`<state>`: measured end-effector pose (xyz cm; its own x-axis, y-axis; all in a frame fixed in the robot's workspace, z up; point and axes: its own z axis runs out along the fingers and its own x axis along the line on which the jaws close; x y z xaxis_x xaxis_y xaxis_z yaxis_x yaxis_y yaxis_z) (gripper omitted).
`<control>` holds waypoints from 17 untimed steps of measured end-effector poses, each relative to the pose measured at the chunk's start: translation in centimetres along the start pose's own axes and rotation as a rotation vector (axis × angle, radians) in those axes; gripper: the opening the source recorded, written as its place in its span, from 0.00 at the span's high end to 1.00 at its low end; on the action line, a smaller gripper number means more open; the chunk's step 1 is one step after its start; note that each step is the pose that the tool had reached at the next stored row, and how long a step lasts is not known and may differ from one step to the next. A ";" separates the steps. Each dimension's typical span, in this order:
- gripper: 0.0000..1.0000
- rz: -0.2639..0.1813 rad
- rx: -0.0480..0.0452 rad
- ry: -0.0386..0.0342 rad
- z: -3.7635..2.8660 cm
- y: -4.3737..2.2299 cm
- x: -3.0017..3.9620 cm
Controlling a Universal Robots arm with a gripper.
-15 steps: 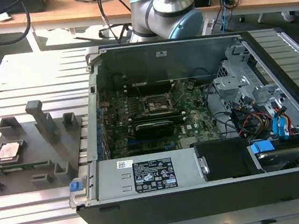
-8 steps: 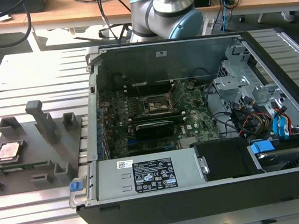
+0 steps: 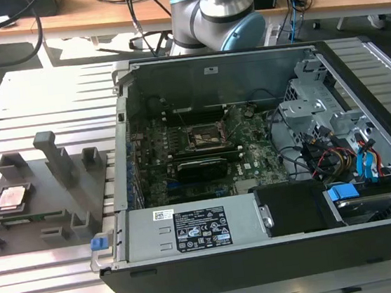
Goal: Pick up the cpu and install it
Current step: 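Pick up the cpu and move it towards the insertion slot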
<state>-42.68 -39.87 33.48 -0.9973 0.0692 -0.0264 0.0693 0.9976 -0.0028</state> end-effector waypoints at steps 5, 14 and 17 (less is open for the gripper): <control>0.34 0.000 0.0000 0.0000 0.45 0.00 0.01; 0.34 0.000 0.0001 0.0000 1.02 0.00 0.03; 0.34 0.000 0.0001 0.0000 1.29 0.00 0.03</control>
<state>-42.68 -39.87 32.19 -0.9973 0.0692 -0.0265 0.0693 0.9976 -0.0029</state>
